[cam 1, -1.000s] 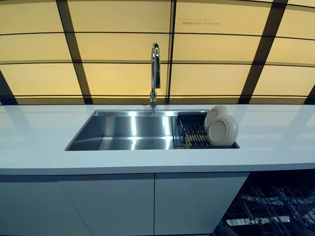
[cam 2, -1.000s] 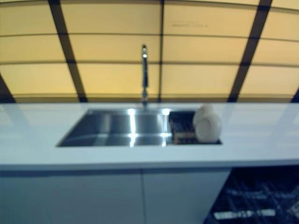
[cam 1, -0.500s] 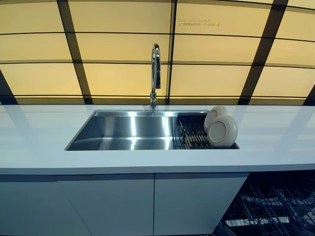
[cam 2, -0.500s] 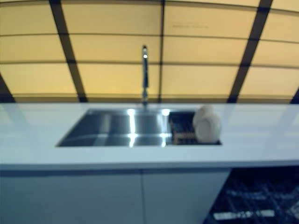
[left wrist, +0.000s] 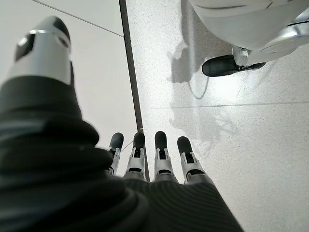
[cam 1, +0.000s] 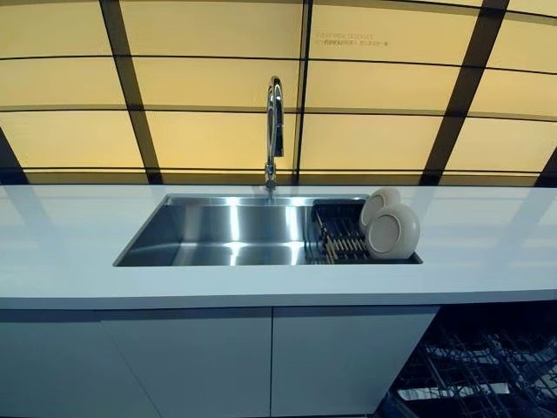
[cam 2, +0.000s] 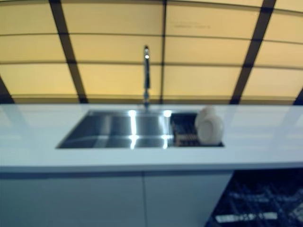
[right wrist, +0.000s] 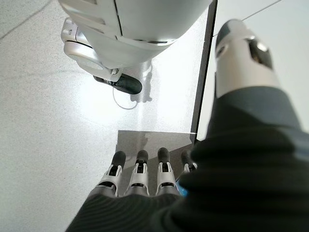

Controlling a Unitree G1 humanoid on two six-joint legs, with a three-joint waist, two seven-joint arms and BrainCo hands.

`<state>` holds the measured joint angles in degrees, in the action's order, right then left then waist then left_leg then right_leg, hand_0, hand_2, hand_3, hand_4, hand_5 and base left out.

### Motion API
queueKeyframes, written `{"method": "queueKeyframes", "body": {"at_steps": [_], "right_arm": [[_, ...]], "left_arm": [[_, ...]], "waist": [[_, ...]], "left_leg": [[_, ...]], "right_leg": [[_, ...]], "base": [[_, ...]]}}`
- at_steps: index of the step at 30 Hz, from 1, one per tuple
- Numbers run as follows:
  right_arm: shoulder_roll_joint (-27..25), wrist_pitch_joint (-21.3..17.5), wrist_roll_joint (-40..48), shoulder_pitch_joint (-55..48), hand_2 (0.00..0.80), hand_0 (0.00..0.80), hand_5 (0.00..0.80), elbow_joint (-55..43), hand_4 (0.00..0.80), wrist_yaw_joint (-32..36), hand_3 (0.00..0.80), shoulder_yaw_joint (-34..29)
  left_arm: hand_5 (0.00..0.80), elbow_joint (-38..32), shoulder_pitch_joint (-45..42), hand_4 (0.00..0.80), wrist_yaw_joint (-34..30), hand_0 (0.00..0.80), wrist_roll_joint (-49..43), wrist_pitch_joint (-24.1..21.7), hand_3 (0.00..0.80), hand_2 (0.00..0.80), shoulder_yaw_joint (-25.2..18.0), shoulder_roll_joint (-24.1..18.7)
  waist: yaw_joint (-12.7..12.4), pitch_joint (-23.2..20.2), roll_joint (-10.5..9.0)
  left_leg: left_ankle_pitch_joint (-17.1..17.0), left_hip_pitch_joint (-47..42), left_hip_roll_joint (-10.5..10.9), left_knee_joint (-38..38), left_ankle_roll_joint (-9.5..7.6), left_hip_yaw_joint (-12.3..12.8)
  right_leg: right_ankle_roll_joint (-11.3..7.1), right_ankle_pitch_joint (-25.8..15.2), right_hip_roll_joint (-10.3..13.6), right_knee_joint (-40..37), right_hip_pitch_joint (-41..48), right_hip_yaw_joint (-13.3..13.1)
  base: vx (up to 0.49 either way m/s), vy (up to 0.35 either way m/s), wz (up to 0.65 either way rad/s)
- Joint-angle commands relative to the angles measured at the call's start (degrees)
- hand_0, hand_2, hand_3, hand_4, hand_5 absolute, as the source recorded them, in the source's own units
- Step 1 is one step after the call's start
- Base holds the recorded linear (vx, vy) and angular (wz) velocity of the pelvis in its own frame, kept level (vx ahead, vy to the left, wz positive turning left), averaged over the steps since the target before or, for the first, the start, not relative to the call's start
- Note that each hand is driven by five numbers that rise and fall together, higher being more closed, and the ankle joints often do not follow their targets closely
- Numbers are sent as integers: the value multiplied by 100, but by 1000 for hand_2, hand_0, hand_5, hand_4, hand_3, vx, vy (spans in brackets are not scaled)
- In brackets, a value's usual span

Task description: Take plates into dishwasher

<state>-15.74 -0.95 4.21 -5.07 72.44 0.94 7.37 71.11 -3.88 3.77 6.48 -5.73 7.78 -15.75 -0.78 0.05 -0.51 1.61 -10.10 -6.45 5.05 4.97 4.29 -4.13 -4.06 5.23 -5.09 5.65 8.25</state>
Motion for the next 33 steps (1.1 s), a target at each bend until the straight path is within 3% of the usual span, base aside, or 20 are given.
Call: {"method": "queueKeyframes", "body": {"at_steps": [1,14,18,20,27,30,33], "right_arm": [[40,-218,246,342,0,0,0,129,0,-9,0,-122],[20,-53,348,386,0,0,0,16,0,-6,0,-177],[-16,580,920,328,0,0,0,109,0,-270,0,-485],[-139,843,1370,267,0,0,0,314,0,-548,0,-931],[-1000,1171,1800,26,0,0,0,729,0,-822,0,-2157],[-1671,1374,1937,-109,0,0,0,767,0,-1152,0,-2787],[-2227,1172,2295,-172,0,0,0,755,0,-1692,0,-3238]], "left_arm": [[0,190,456,0,6,0,1,-25,0,0,12,-25],[0,254,438,0,74,0,-184,17,0,0,15,-43],[0,278,472,0,65,0,-212,21,0,0,-49,-183],[0,330,470,0,38,0,-239,-42,0,0,-147,-303],[0,362,530,0,-98,0,-247,-147,0,0,-321,-662],[0,282,555,0,-159,0,-244,-119,0,0,-342,-799],[0,264,615,0,-146,0,-177,-79,0,0,-260,-859]], "waist": [[41,221,-187],[20,258,-215],[78,293,-269],[115,318,-329],[215,423,-480],[257,452,-533],[275,458,-556]], "left_leg": [[-382,255,55,-5,-81,211],[-281,247,286,-54,-231,126],[-259,249,341,-35,-298,191],[-235,249,358,-33,-340,238],[-157,270,355,-35,-406,311],[-159,344,356,-37,-421,268],[-158,398,362,-34,-437,224]], "right_leg": [[-232,-3,164,54,190,126],[-350,-57,388,202,121,121],[-463,-153,485,349,-8,35],[-551,-275,523,444,-101,-38],[-738,-655,594,700,-415,-227],[-774,-816,610,815,-542,-363],[-777,-899,597,861,-612,-451]], "base": [[0,0,0],[4,79,-1],[-11,75,-2],[-22,11,-8],[-40,-32,-9],[-62,-35,-12],[-44,-26,-16]]}}
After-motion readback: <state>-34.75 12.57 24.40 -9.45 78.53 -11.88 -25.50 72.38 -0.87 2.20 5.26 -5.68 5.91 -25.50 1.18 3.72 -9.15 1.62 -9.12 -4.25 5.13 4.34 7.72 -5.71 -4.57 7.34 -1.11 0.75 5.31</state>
